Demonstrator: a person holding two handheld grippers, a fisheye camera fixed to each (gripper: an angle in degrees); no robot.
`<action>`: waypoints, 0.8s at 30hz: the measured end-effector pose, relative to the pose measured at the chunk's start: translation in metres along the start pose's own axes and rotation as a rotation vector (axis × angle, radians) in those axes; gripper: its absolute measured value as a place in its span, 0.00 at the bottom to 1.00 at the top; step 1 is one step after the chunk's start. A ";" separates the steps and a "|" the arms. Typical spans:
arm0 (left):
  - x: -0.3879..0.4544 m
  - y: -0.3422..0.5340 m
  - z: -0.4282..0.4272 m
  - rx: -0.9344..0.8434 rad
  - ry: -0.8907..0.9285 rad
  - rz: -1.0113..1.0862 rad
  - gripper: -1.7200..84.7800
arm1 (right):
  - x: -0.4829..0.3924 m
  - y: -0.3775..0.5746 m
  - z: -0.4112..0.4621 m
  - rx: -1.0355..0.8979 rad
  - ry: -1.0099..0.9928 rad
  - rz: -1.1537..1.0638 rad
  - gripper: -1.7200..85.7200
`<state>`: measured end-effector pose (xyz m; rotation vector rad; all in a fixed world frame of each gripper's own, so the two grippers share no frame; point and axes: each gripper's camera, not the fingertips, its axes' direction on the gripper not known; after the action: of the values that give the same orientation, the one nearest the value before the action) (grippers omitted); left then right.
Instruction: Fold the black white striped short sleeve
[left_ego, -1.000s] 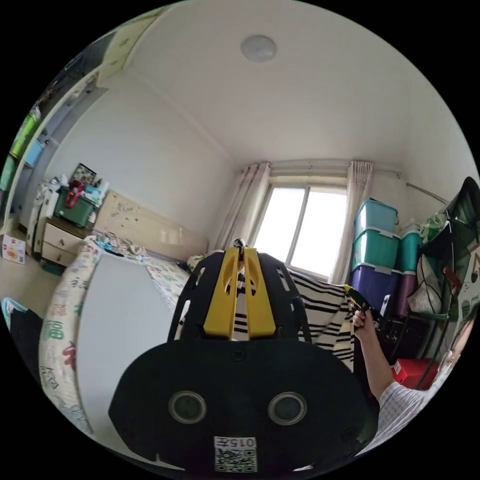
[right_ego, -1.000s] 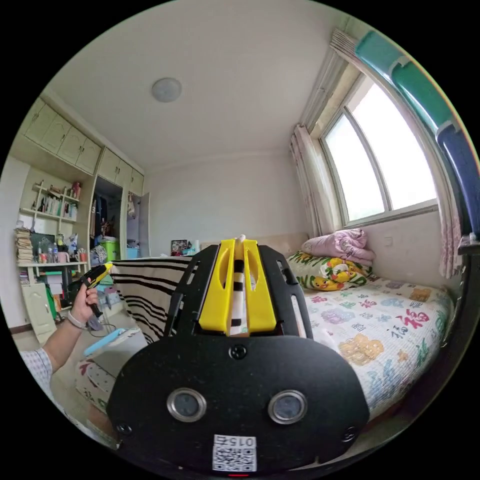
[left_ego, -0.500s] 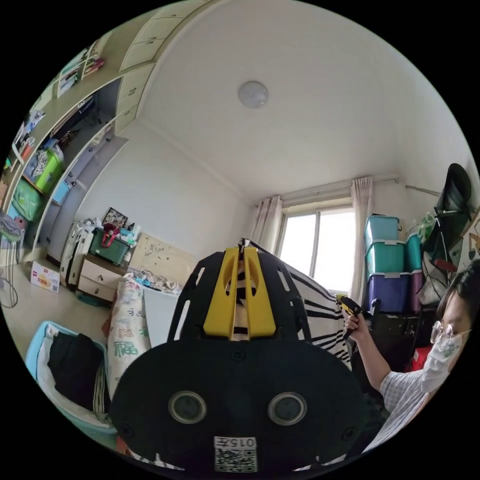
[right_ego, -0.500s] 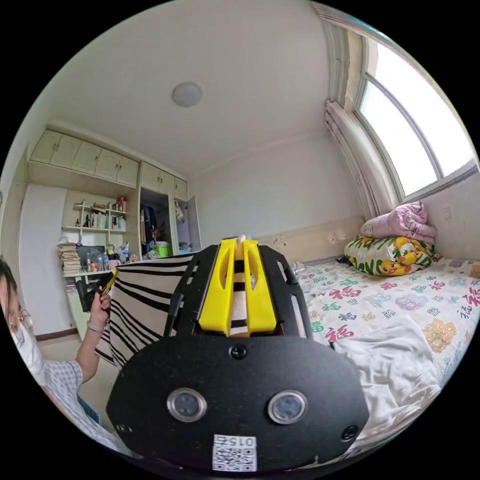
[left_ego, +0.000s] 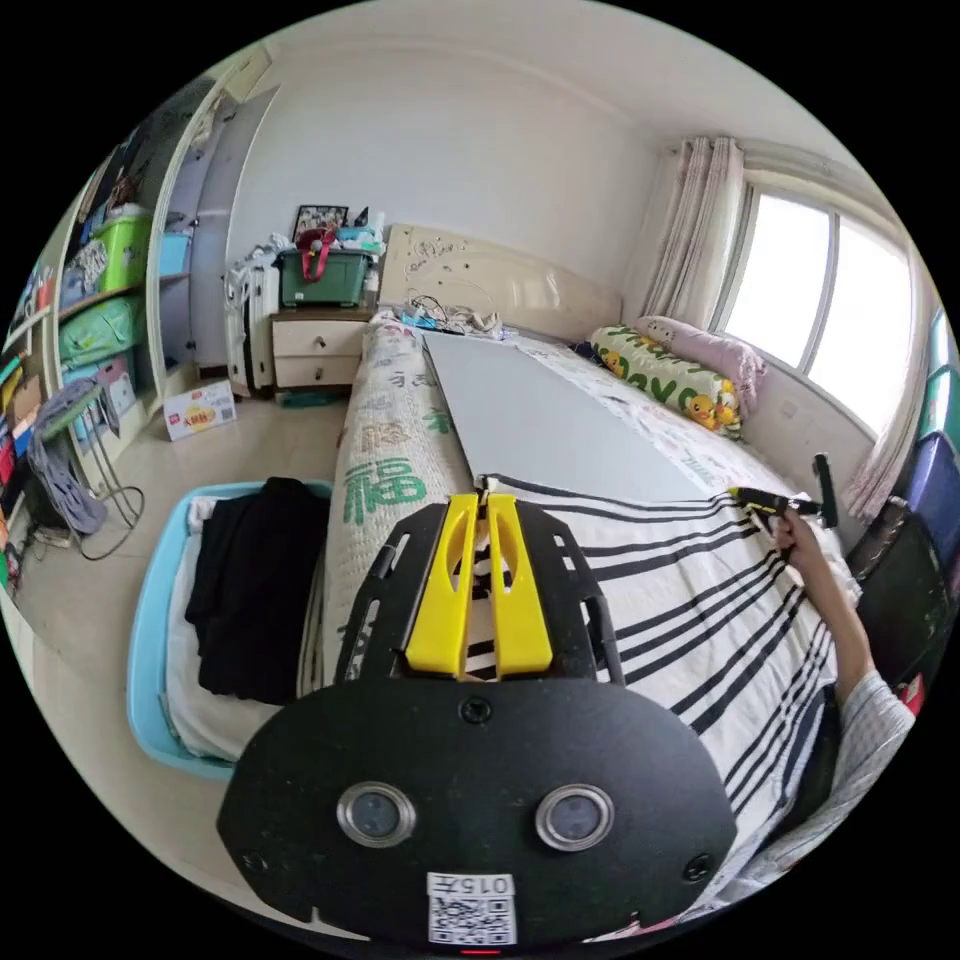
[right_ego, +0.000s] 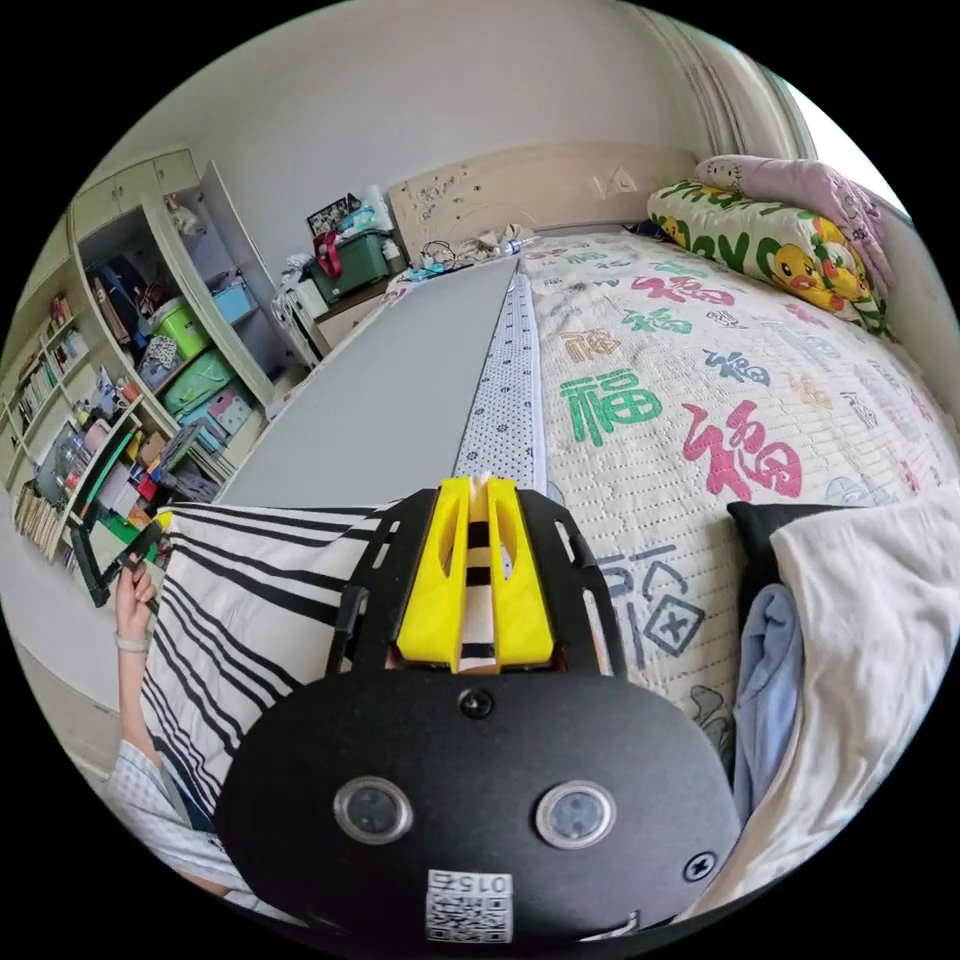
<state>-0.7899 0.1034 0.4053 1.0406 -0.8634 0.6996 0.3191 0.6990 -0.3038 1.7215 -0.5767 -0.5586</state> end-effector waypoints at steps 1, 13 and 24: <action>0.003 0.001 0.002 -0.007 -0.005 0.002 0.02 | 0.006 -0.002 -0.002 0.012 -0.025 0.011 0.07; -0.018 0.062 -0.067 0.147 0.073 -0.089 0.09 | 0.122 -0.020 -0.059 0.358 -0.288 0.277 0.06; -0.046 0.050 0.045 -0.195 0.278 -0.149 0.15 | 0.065 -0.097 0.006 -0.092 -0.158 -0.048 0.18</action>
<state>-0.8659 0.0748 0.3980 0.8013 -0.5935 0.6047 0.3735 0.6725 -0.4040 1.6172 -0.6129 -0.7491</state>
